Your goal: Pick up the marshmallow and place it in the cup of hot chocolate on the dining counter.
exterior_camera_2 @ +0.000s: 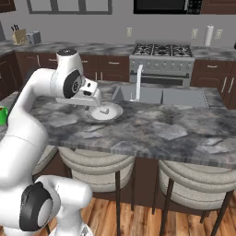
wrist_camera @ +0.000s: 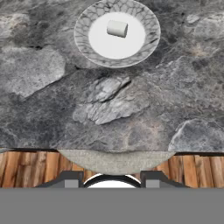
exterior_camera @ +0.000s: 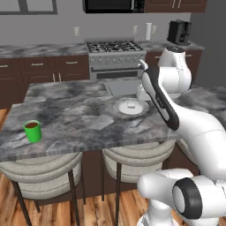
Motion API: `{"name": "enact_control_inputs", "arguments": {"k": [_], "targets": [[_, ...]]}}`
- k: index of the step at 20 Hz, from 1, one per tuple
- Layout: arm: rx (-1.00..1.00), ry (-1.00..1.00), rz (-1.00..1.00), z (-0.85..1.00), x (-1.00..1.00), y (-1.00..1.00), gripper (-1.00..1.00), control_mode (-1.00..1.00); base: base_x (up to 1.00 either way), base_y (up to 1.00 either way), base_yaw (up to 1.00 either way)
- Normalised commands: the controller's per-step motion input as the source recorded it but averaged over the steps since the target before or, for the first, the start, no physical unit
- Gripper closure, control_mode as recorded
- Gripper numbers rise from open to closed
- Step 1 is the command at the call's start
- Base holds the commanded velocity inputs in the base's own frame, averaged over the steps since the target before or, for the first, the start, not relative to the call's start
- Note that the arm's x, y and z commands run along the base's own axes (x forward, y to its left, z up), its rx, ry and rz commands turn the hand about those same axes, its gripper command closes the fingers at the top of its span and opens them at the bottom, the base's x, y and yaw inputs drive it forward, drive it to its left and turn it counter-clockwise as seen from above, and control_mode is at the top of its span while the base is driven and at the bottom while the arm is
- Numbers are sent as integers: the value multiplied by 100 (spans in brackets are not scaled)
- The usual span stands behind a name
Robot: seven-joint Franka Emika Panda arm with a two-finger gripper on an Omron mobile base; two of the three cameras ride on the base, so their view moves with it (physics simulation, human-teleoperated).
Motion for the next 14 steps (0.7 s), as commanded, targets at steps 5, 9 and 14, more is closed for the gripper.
{"name": "enact_control_inputs", "arguments": {"k": [5,9,14], "targets": [[1,-6,0,0,-41,1,-100,-100,0,0,0],[0,-20,0,0,-75,0,-100,-100,0,0,0],[0,-22,0,0,-55,0,-100,-100,0,0,0]]}}
